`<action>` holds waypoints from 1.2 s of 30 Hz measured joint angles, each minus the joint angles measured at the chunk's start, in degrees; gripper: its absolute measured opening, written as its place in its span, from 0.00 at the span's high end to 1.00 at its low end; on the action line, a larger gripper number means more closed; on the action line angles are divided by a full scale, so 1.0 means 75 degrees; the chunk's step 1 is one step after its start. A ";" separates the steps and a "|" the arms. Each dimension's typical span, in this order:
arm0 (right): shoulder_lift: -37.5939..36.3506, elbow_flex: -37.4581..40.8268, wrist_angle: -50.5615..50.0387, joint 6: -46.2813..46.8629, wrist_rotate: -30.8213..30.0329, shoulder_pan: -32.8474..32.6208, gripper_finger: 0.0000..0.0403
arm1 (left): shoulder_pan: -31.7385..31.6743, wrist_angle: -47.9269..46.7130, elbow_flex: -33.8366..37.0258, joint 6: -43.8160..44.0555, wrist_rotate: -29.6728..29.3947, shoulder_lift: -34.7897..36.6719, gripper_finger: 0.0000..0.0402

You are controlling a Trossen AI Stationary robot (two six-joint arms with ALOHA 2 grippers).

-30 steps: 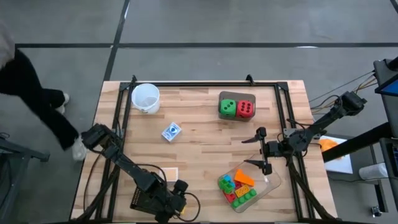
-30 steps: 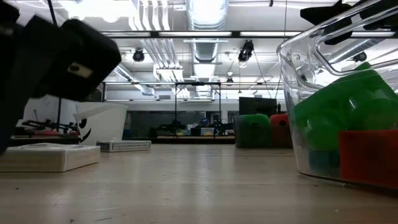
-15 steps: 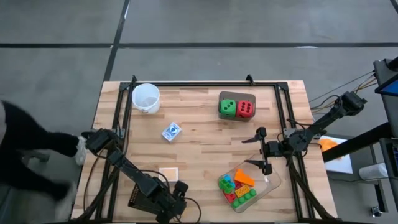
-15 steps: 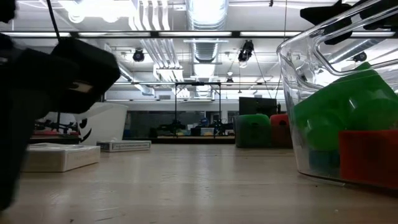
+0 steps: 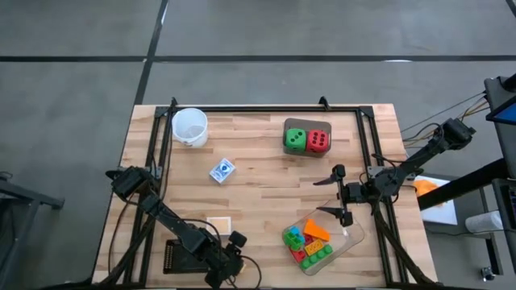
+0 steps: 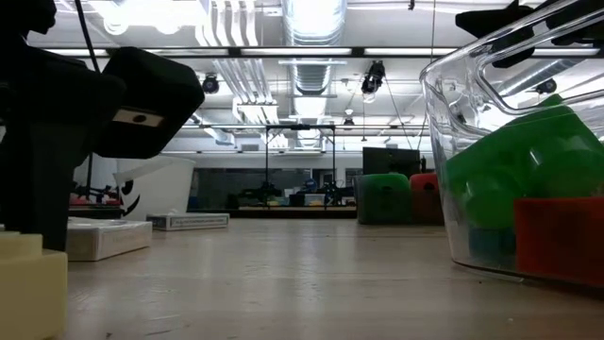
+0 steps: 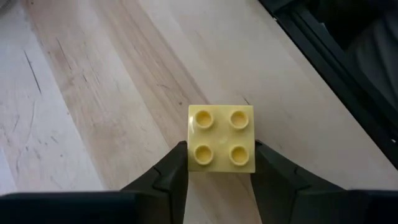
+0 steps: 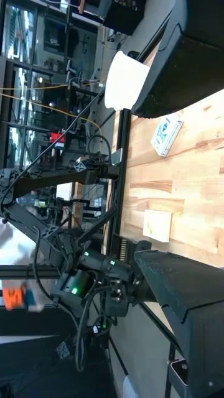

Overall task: Pick & Place Toys
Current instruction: Put the yellow game piece into the transparent bin

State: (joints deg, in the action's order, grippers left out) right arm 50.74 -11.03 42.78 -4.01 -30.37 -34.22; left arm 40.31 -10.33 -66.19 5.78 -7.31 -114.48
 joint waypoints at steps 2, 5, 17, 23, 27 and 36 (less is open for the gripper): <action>0.0000 0.0000 0.0000 0.0000 0.0000 -0.0002 0.12 | -0.0003 0.0003 0.0000 -0.0003 0.0000 0.0003 0.67; 0.0000 0.0000 0.0000 0.0000 0.0000 -0.0002 0.12 | -0.0003 0.0029 0.0006 -0.0077 -0.0024 0.0017 0.67; 0.0000 0.0000 0.0003 0.0000 0.0000 0.0000 0.12 | -0.0202 0.0253 0.0020 -0.0492 -0.0624 0.0876 0.67; 0.0000 0.0000 0.0000 0.0000 0.0000 -0.0002 0.12 | -0.0384 0.1226 0.0020 -0.1031 -0.0392 0.1052 0.67; 0.0000 0.0000 0.0003 -0.0003 0.0000 0.0000 0.12 | -0.0648 0.2286 0.0181 -0.1327 0.0023 0.1052 0.67; 0.0000 0.0000 0.0036 -0.0077 0.0003 -0.0002 0.12 | -0.1909 0.4057 0.0530 -0.1658 0.0639 0.1049 0.67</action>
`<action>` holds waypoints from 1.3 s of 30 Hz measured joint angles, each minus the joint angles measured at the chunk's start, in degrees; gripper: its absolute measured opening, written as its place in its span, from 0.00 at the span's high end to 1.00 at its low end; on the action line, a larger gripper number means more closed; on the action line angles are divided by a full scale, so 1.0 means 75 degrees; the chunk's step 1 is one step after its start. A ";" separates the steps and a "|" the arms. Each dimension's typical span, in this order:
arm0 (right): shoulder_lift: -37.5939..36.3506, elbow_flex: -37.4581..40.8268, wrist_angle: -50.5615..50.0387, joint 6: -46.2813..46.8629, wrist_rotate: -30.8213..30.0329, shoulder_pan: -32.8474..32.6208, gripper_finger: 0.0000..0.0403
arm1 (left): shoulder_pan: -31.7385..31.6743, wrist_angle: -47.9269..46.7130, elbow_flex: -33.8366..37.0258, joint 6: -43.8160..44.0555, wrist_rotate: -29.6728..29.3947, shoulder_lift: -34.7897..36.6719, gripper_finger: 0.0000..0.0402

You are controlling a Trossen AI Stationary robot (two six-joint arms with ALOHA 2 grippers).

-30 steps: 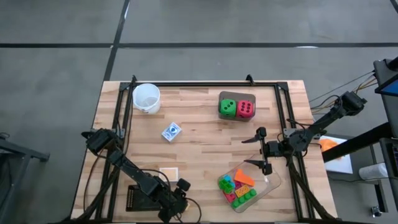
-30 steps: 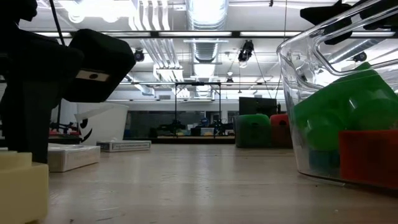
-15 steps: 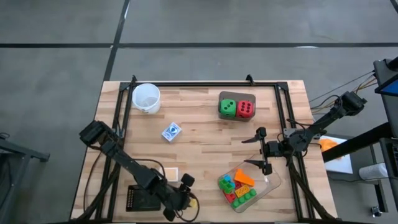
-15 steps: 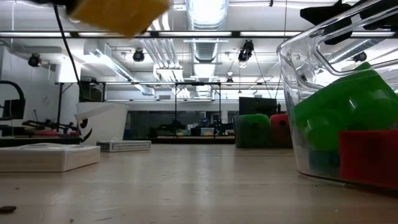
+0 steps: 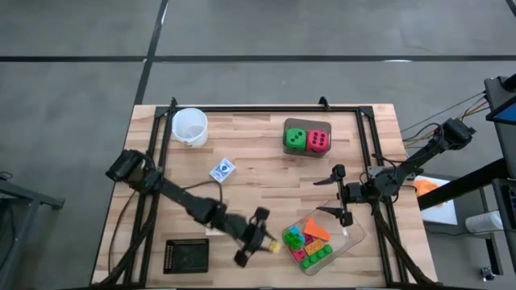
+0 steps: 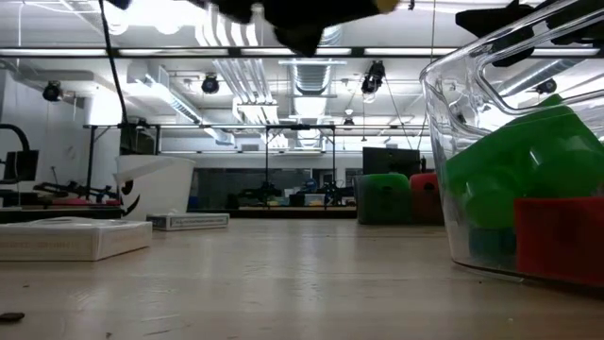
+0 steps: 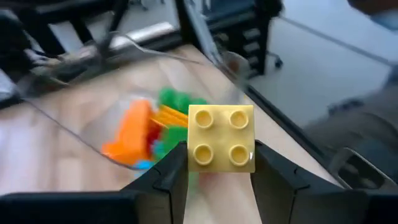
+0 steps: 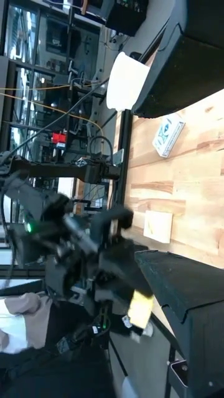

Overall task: Pick & Place Toys
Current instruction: Put the yellow game piece into the transparent bin, then put the yellow playing cards into the black bin

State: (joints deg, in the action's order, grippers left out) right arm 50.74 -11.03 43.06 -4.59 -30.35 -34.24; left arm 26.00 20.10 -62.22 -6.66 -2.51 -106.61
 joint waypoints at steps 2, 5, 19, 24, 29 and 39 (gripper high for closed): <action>-0.0003 0.0000 -0.0001 -0.0025 -0.0002 0.0003 0.12 | -0.0282 0.0368 0.0000 0.0003 0.0237 0.0000 0.67; -0.0006 0.0000 0.0003 -0.0046 0.0000 0.0002 0.12 | -0.0561 0.0846 -0.0004 -0.0140 0.0389 0.0000 0.67; -0.0058 0.0003 0.0199 -0.0225 -0.0002 0.0000 0.12 | -0.0908 -0.0592 -0.1964 -0.0799 0.0743 -0.1354 0.67; -0.0043 0.0000 0.0201 -0.0223 -0.0002 -0.0012 0.12 | -0.1095 -0.1873 -0.2883 -0.0865 0.0625 -0.1983 0.67; -0.0058 0.0003 0.0168 -0.0235 0.0000 -0.0019 0.12 | -0.1209 -0.2349 -0.3209 -0.0830 0.0567 -0.2165 0.58; -0.0055 0.0003 0.0151 -0.0241 0.0000 -0.0020 0.12 | -0.1114 -0.2642 -0.3144 -0.0821 0.0550 -0.1909 0.16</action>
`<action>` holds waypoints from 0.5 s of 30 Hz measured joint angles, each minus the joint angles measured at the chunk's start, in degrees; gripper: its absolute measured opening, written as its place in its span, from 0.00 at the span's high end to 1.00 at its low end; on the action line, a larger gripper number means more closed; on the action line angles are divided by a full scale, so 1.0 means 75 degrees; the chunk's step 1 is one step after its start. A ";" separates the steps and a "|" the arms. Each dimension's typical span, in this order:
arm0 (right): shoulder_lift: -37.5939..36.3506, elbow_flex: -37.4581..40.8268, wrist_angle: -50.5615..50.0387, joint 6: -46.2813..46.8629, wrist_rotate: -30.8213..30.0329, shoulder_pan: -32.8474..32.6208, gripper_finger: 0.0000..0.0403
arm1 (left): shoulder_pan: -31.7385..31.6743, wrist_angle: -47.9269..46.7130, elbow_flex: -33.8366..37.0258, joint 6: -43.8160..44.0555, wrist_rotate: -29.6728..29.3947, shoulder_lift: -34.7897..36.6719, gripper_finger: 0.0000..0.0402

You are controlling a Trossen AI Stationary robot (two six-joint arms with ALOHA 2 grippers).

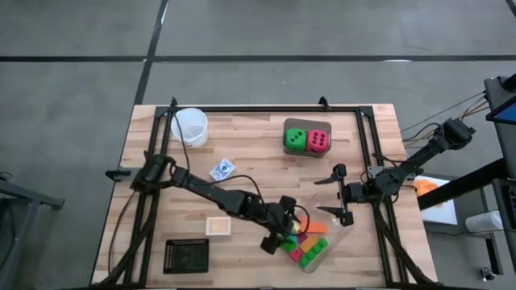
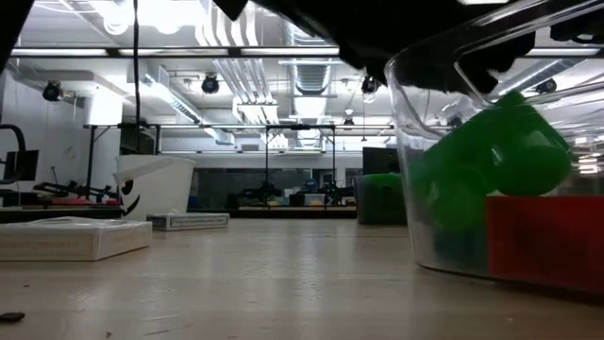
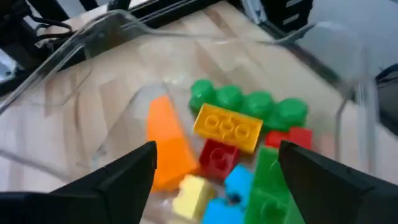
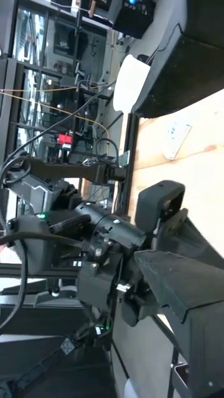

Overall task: Pick & Place Toys
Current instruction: Put the yellow playing cards into the black bin

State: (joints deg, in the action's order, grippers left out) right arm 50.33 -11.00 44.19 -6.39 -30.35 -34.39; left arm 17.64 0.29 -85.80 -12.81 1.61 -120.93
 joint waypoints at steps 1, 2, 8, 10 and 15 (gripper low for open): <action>0.0000 0.0000 -0.0016 0.0000 0.0000 0.0000 0.12 | 0.0047 -0.0019 0.0003 0.0054 0.0008 0.0074 0.16; 0.0000 0.0000 -0.0032 0.0000 0.0000 0.0000 0.12 | 0.0101 -0.0051 0.0007 0.0055 0.0008 0.0149 0.16; 0.0003 0.0003 -0.0076 0.0019 0.0000 -0.0003 0.12 | 0.0596 -0.0640 0.0006 -0.0231 -0.0063 0.0966 0.27; 0.0000 0.0003 -0.0078 0.0055 0.0003 -0.0003 0.12 | 0.0771 -0.1377 0.0006 -0.0238 -0.0099 0.1277 0.31; 0.0006 0.0006 -0.0131 0.0140 0.0078 -0.0003 0.12 | 0.1194 -0.3837 0.0344 0.0721 -0.0705 0.1993 0.39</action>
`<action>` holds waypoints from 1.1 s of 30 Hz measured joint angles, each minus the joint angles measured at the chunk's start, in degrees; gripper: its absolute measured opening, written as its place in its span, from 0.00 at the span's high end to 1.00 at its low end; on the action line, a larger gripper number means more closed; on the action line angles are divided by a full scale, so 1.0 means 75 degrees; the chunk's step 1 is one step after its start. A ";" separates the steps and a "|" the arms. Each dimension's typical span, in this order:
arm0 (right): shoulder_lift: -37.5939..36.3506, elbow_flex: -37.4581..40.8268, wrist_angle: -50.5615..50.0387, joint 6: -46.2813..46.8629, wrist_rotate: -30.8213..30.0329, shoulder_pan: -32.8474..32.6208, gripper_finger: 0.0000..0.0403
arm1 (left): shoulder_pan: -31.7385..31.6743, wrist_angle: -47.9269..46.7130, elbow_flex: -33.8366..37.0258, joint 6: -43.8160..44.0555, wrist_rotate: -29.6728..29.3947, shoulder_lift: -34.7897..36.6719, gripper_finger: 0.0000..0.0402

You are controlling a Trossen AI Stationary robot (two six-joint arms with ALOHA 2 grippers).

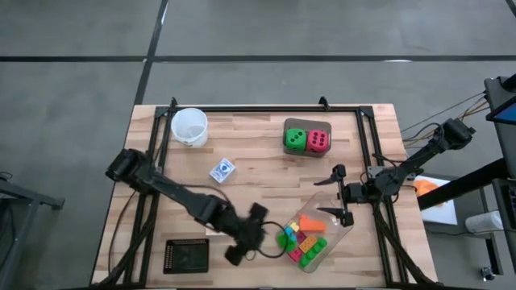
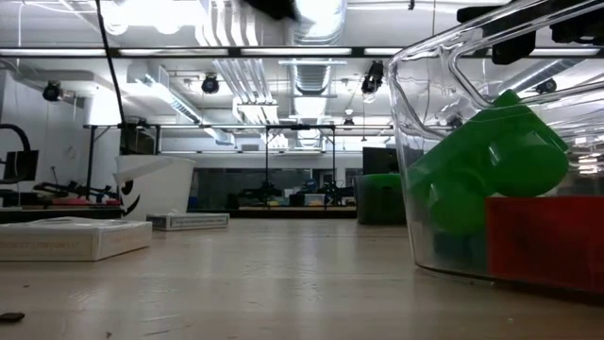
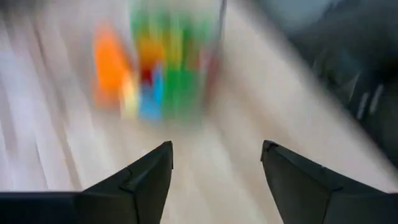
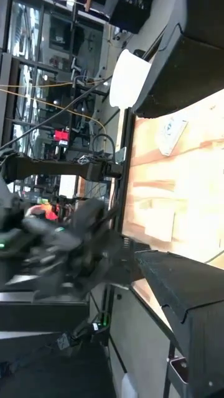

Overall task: Pick & Place Toys
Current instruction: Put the yellow playing cards into the black bin

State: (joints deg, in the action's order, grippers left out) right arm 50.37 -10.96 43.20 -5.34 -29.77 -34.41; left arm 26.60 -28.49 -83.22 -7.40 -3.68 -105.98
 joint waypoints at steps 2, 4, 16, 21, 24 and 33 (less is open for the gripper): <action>0.0000 0.0000 0.0002 0.0003 0.0004 0.0000 0.12 | 0.0162 -0.0738 0.0461 0.0626 -0.0445 0.0105 0.40; -0.0001 0.0000 0.0000 0.0006 0.0004 0.0000 0.12 | 0.0252 -0.0902 0.1046 0.1168 -0.0668 0.0205 0.41; 0.0006 0.0000 0.0001 0.0143 0.0010 0.0002 0.12 | 0.0278 -0.0924 0.2792 0.2981 -0.0436 0.0273 0.14; 0.0012 -0.0003 0.0000 0.0146 0.0010 0.0000 0.12 | 0.0278 -0.1074 0.2792 0.3256 -0.0426 0.0283 0.02; 0.0012 -0.0003 -0.0025 0.0161 0.0015 0.0001 0.12 | 0.0277 -0.1153 0.2792 0.3403 -0.0428 0.0286 0.02; 0.0012 -0.0003 -0.0114 0.0236 0.0030 0.0003 0.12 | 0.0284 -0.1187 0.2789 0.4467 -0.0487 0.0324 0.03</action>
State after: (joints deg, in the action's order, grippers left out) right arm 50.46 -10.98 42.35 -3.58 -29.54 -34.39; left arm 28.73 -37.39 -62.30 26.10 -7.33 -103.55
